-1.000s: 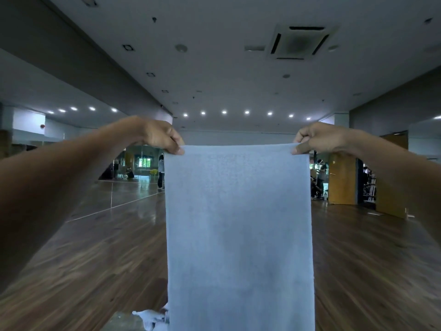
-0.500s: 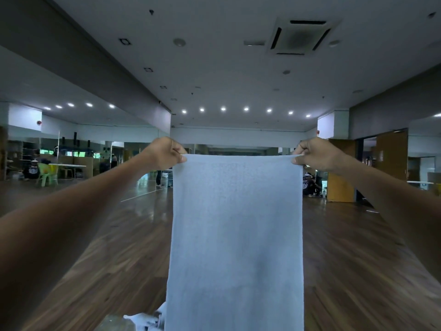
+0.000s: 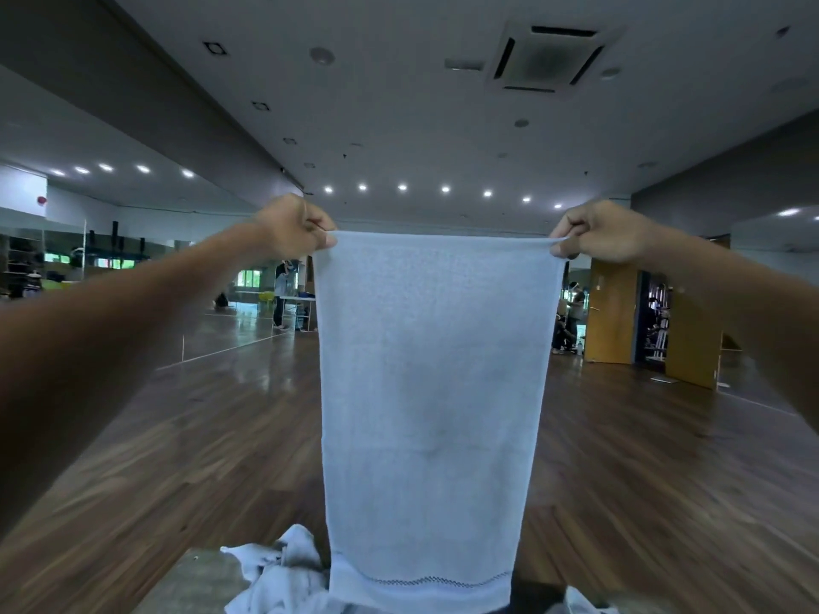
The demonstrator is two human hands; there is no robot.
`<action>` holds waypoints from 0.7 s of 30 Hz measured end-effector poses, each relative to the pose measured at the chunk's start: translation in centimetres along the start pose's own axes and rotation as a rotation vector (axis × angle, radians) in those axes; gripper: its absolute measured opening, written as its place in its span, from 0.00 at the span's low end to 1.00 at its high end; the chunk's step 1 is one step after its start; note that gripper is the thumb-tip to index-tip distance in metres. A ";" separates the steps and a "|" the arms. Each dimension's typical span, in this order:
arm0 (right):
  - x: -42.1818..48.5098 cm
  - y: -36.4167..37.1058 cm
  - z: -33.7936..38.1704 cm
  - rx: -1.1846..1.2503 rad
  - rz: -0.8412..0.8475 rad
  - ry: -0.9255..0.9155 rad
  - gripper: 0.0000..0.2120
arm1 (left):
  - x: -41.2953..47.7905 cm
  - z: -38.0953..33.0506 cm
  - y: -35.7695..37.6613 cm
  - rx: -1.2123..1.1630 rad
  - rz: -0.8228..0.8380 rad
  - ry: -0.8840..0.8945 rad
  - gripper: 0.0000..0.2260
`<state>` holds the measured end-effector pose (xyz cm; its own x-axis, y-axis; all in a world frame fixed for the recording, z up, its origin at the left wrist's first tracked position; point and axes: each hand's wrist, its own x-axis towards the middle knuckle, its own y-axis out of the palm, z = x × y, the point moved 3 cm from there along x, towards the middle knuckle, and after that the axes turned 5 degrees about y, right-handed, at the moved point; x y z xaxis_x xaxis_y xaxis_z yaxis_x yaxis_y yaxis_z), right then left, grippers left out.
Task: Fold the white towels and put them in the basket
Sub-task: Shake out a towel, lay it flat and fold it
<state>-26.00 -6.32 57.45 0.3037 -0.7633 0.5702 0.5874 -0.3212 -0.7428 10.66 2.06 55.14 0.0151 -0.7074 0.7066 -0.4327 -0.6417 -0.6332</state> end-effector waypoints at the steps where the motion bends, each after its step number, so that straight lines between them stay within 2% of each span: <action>1: -0.6 -0.1 0.1 -0.029 0.079 0.011 0.03 | -0.3 0.1 -0.3 0.032 0.126 -0.005 0.03; 4: -2.8 0.7 0.3 -0.121 0.380 0.080 0.06 | -2.3 0.9 -0.7 0.109 0.563 -0.079 0.09; 6: -3.9 1.7 0.2 -0.116 0.551 0.119 0.08 | -3.6 1.5 -0.5 0.115 0.745 -0.127 0.19; 11: -6.1 4.2 -0.3 -0.039 0.775 0.177 0.09 | -5.9 2.7 0.9 0.098 0.895 -0.162 0.14; 14: -7.3 5.8 -0.7 -0.027 0.861 0.200 0.10 | -8.1 3.4 2.4 0.116 1.037 -0.103 0.25; 15: -8.0 6.7 -1.0 -0.030 0.873 0.202 0.09 | -8.9 3.8 3.1 0.110 1.070 -0.090 0.25; 17: -9.8 9.6 -3.0 -0.051 0.885 0.219 0.11 | -11.1 4.7 4.6 0.067 1.100 -0.085 0.20; 20: -13.0 15.2 -6.9 0.047 0.909 0.257 0.23 | -15.2 6.6 7.8 0.027 1.115 -0.100 0.08; 21: -14.5 17.0 -7.8 0.065 0.920 0.268 0.22 | -17.0 7.1 9.1 0.022 1.134 -0.105 0.05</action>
<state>-26.28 -5.07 33.80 0.4899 -0.8062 -0.3318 0.2470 0.4933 -0.8341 12.86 6.14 35.16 -0.2986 -0.9039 -0.3063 -0.2288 0.3794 -0.8965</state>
